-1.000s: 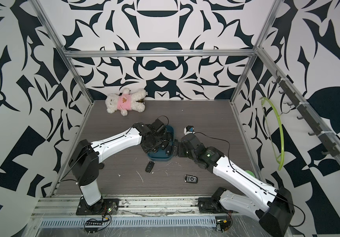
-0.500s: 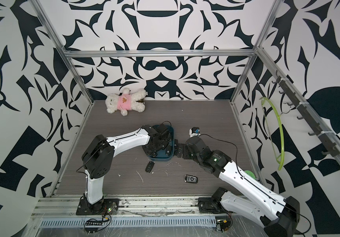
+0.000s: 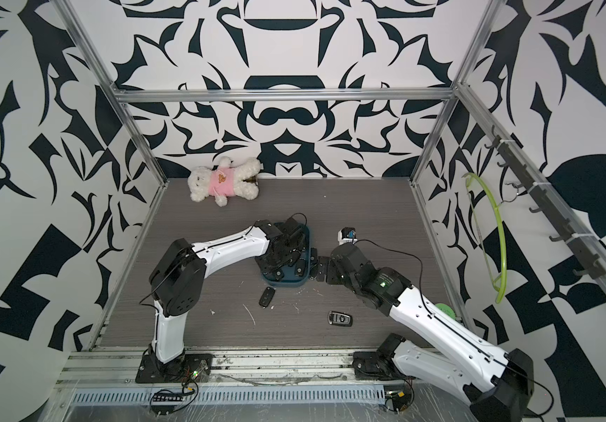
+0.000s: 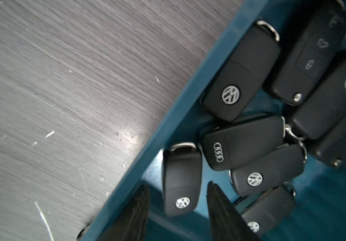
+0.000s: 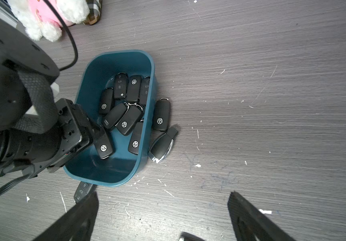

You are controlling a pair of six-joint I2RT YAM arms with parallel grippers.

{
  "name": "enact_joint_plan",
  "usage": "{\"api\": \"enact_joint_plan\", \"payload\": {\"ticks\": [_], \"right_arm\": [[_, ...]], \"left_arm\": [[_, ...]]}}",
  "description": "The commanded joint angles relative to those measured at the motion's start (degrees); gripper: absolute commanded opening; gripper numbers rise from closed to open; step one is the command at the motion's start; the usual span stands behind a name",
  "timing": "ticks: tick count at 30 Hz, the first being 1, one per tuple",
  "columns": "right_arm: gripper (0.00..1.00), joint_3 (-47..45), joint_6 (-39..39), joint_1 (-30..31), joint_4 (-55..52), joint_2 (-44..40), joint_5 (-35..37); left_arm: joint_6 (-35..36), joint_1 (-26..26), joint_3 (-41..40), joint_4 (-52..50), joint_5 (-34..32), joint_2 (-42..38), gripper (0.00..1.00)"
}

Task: Place the car key into the storage box
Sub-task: Place the car key in the storage box.

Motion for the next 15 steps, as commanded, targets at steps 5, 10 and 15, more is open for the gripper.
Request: {"api": "enact_joint_plan", "payload": {"ticks": [5,10,15], "right_arm": [[1.00,0.1,0.0,-0.2,-0.5,0.4,1.1],[1.00,-0.2,0.3,-0.2,-1.1,2.1,-0.2],[1.00,-1.5,1.4,-0.2,-2.1,4.0,-1.5]], "left_arm": [[1.6,0.2,0.9,-0.3,0.5,0.6,0.52],[4.3,0.2,2.0,-1.0,-0.9,-1.8,0.56],[9.1,0.2,2.5,-0.1,-2.2,-5.3,0.64]]}}
